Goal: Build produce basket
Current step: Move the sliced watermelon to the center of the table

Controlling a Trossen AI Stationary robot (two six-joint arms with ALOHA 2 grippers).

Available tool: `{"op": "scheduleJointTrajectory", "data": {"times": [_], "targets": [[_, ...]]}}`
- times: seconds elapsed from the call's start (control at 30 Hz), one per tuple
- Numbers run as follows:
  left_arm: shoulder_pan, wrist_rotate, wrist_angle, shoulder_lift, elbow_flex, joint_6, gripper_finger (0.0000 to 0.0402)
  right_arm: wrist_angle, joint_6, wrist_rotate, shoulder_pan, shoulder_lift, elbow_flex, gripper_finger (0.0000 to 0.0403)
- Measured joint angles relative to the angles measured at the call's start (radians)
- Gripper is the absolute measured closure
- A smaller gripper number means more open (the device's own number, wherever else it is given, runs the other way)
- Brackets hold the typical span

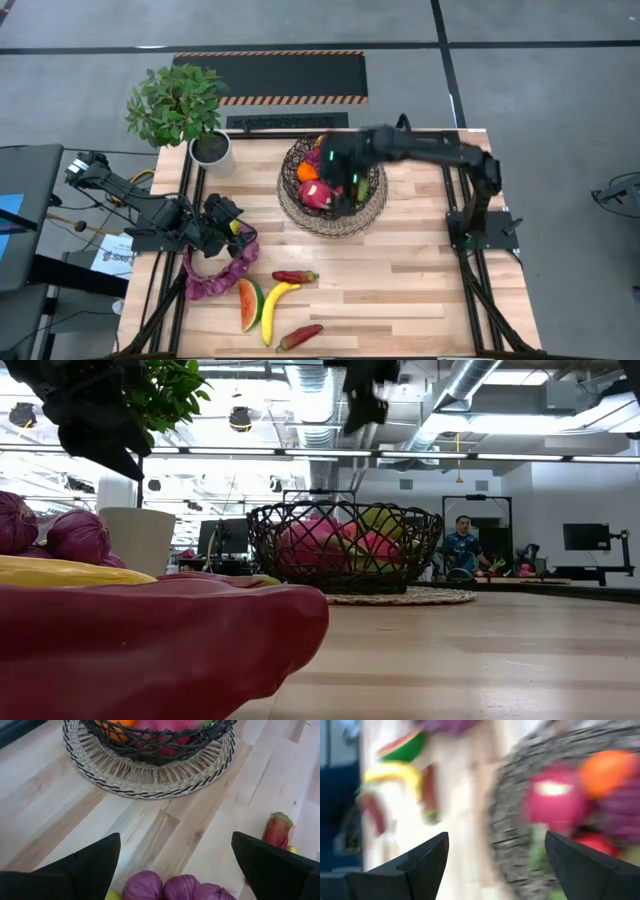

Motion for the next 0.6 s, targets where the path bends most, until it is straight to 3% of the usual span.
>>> {"op": "scheduleJointTrajectory", "data": {"times": [0.17,0.33,0.5,0.6], "targets": [[0.000,0.000,0.000,0.000,0.000,0.010,0.0034,0.155,0.048,0.014,0.235,0.004,-0.066,0.0056],[0.000,0.000,0.000,0.000,0.000,0.010,0.0034,0.548,0.043,0.162,0.426,0.005,-0.190,0.0059],[0.000,0.000,0.000,0.000,0.000,0.009,0.0034,0.924,-0.044,0.261,0.529,0.029,-0.303,0.0060],[0.000,0.000,0.000,0.000,0.000,0.001,0.0034,1.023,-0.056,0.272,0.548,0.081,-0.324,0.0061]]}}
